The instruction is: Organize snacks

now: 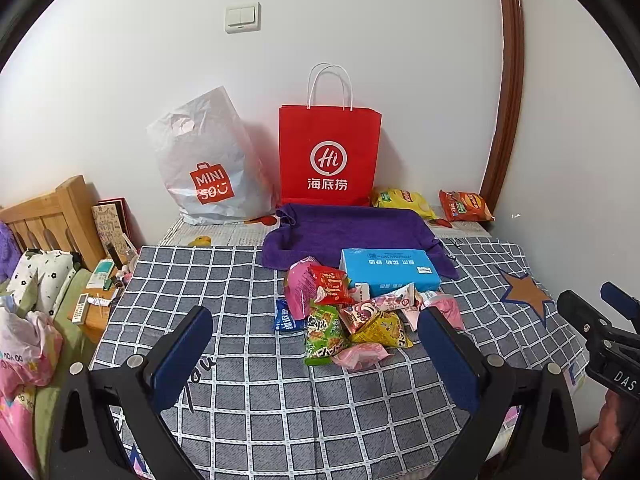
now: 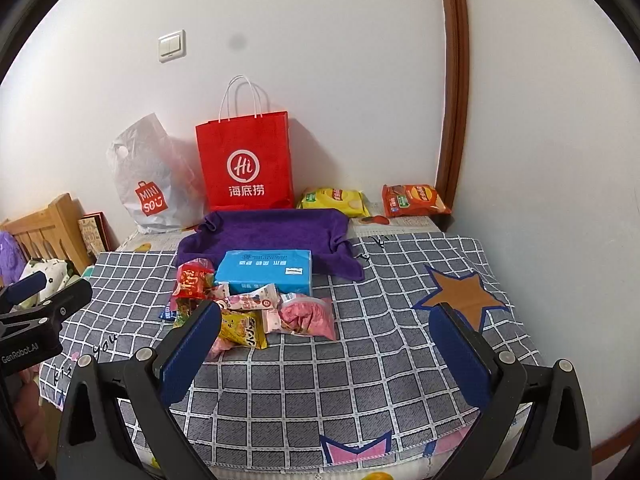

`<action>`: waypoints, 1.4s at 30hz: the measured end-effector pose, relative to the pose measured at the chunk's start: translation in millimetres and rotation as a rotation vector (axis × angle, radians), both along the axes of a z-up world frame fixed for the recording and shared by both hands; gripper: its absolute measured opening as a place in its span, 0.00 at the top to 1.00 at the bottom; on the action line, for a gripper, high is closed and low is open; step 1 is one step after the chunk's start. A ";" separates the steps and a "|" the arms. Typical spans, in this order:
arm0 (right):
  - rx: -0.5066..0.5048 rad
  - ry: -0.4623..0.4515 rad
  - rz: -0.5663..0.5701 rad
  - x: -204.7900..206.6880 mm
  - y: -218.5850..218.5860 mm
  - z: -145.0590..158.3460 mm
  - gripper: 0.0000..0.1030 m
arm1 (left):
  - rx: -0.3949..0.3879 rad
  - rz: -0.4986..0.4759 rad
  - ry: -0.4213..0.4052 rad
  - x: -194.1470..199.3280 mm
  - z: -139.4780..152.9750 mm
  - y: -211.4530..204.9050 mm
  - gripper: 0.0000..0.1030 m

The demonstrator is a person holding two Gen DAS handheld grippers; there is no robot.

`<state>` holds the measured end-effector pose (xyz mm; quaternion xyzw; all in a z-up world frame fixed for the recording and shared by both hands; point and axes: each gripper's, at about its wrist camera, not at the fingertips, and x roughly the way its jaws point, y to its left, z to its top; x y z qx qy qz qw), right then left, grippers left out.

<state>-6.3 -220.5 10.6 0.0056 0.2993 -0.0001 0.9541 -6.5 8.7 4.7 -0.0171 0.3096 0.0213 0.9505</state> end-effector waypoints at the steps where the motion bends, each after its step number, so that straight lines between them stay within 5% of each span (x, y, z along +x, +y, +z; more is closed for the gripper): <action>1: -0.001 0.000 0.000 0.1 -0.1 -0.1 0.00 | 0.001 0.001 0.000 -0.1 -0.1 0.0 0.00; 42: -0.018 -0.014 0.012 -5.2 4.5 1.8 0.00 | -0.001 -0.002 -0.006 -1.3 1.1 -0.7 0.00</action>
